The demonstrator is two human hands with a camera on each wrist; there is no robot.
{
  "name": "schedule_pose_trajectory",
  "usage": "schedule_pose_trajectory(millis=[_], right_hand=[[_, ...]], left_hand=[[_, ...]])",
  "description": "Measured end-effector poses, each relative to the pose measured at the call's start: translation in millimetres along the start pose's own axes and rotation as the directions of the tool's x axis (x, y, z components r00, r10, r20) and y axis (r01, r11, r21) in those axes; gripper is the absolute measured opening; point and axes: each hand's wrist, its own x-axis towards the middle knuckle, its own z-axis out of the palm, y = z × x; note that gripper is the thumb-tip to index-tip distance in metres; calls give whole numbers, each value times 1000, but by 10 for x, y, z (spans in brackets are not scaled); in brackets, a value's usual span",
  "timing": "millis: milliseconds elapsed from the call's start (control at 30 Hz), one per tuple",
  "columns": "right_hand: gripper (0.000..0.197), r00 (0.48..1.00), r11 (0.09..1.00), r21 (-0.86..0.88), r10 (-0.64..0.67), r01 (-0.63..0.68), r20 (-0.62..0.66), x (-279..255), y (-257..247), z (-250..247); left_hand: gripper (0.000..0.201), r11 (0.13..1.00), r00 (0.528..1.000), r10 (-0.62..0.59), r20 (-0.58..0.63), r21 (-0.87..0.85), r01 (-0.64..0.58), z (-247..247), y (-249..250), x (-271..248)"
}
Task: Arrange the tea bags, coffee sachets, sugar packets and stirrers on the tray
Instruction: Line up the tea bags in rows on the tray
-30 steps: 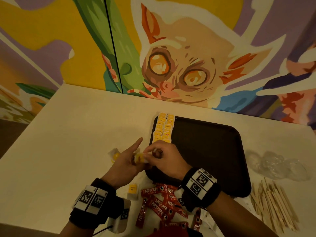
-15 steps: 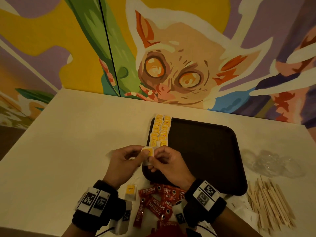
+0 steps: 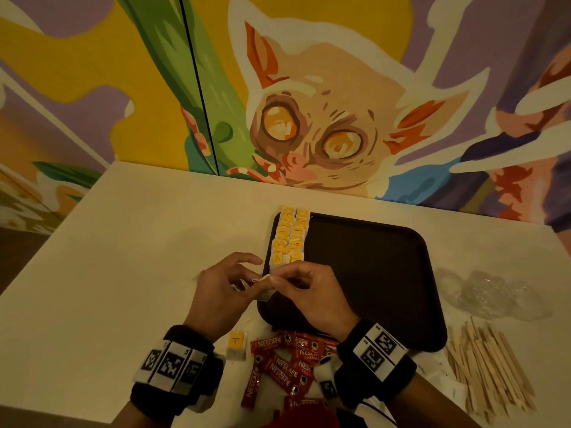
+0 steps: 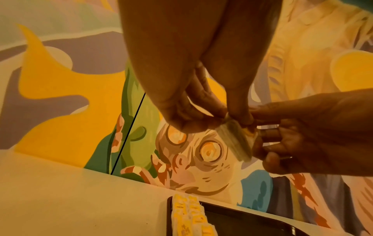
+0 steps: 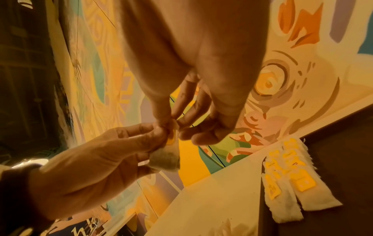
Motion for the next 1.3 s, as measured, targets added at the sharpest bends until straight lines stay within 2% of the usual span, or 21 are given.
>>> schedule_pose_trajectory(millis=[267, 400, 600, 767, 900, 1033, 1200, 1300], right_hand=[[10, 996, 997, 77, -26, 33, -84, 8, -38, -21], [8, 991, 992, 113, -41, 55, -125, 31, -79, -32], [8, 991, 991, 101, -82, 92, -104, 79, -194, -70], [9, 994, 993, 23, -113, 113, -7, 142, -307, -151], [11, 996, 998, 30, -55, 53, 65, 218, -324, -208], [10, 990, 986, 153, 48, -68, 133, 245, -329, -193], [17, 968, 913, 344, 161, -221, 194, 228, -299, -143], [23, 965, 887, 393, 176, -241, 195, 199, -280, -123]], left_hand=[[31, 999, 1000, -30, 4, -38, 30, 9, -45, 16], [17, 996, 999, -30, 25, -80, 31, 11, -26, 2], [11, 999, 997, 37, 62, -19, -36, -14, -21, -8], [12, 984, 979, 160, 127, 52, -168, -74, 54, 11], [14, 962, 956, 265, 123, 25, -270, -94, 134, 40], [13, 948, 945, 318, 72, 3, -319, -125, 151, 76], [14, 958, 958, 285, -34, -34, -286, -122, 247, 109], [11, 970, 969, 239, -69, -18, -241, -94, 286, 113]])
